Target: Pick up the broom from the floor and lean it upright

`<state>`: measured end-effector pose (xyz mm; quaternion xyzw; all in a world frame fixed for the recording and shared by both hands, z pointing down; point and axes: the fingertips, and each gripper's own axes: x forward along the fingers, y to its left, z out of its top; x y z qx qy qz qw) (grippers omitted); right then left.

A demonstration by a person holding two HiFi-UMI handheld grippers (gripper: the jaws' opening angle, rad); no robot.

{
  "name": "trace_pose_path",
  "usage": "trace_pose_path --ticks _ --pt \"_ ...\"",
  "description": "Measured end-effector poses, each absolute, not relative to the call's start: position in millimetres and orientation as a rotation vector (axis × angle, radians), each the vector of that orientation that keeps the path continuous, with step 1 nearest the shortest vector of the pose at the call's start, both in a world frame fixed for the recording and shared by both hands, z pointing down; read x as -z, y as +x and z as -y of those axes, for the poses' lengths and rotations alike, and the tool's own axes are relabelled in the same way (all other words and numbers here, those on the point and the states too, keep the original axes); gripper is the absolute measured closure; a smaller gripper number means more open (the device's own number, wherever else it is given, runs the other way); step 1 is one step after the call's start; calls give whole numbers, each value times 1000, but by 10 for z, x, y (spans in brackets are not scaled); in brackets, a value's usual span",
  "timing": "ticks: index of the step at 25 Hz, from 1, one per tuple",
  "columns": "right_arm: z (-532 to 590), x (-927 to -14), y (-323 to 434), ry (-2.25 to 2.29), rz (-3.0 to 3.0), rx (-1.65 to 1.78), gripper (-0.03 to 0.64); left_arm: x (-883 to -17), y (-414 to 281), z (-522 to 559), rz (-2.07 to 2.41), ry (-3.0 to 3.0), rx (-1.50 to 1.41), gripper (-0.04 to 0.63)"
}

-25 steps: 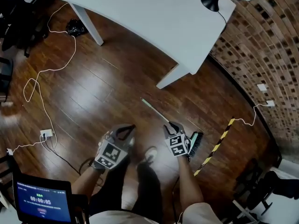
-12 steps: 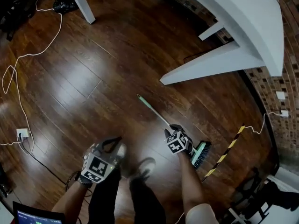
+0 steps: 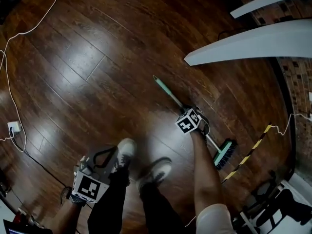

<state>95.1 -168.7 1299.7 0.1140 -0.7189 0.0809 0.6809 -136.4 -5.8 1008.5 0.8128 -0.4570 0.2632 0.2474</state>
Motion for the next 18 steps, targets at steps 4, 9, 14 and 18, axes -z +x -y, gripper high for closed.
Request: trace_pose_path --ticks 4,9,14,18 --pt "1723 -13044 896 214 1588 -165 492 -10007 -1333 84 1232 2249 -720 597" --pt "1687 -13060 901 244 1556 -158 497 -9958 -1303 207 1228 2271 -718 597" --pt "1674 -13077 909 237 1548 -146 492 -9908 -1285 293 1233 2291 -704 597" --pt "1669 -13064 875 264 1578 -139 502 -9953 -1294 275 1226 2275 -724 597"
